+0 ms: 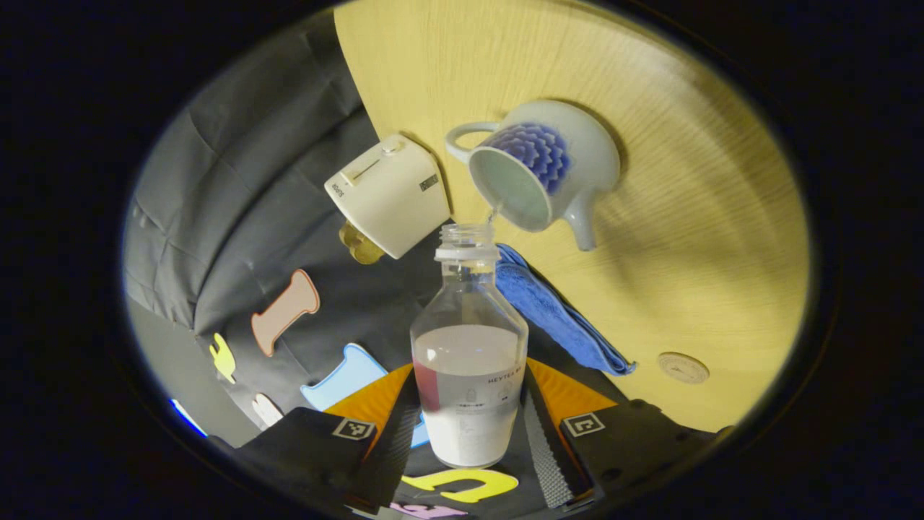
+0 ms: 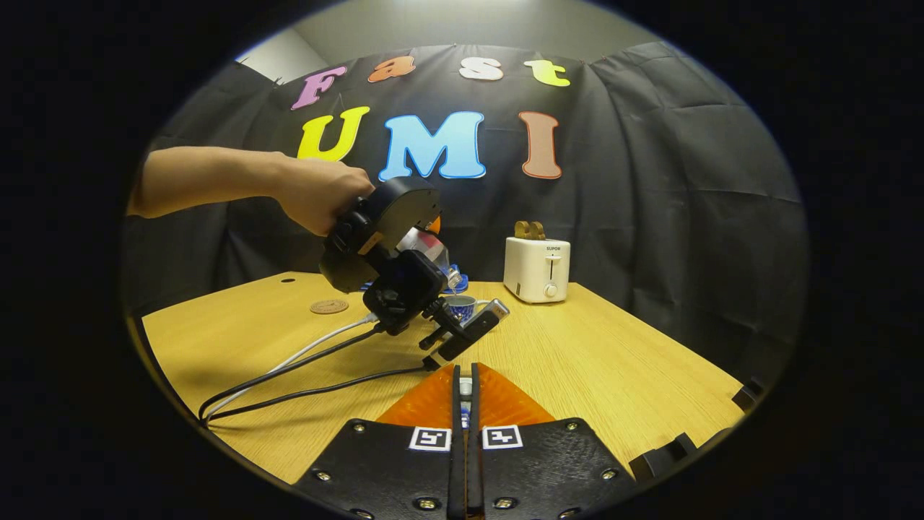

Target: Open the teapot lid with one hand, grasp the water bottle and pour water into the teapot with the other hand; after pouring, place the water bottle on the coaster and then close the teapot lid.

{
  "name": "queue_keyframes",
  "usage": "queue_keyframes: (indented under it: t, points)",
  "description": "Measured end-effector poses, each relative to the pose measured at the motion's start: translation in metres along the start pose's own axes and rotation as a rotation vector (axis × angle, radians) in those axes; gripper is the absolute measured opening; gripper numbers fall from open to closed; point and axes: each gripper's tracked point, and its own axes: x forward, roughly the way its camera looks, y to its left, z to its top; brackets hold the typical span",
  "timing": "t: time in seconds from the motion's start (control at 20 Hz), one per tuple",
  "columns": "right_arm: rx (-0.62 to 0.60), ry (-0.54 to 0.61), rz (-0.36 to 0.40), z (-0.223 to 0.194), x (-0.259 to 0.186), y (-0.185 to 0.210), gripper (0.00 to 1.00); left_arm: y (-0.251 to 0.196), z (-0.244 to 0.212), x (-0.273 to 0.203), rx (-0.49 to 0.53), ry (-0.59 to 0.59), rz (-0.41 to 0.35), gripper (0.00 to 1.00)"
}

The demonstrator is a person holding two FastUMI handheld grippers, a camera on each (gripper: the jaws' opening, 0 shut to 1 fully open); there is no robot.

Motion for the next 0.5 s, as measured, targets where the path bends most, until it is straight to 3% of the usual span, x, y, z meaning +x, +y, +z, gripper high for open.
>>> queue_keyframes:
  t: [0.5]
  points:
    - [0.0,0.006,0.006,0.0002,0.0022,0.0023,0.02,0.002,-0.0006,-0.0014,0.017,-0.007,0.012,0.86]
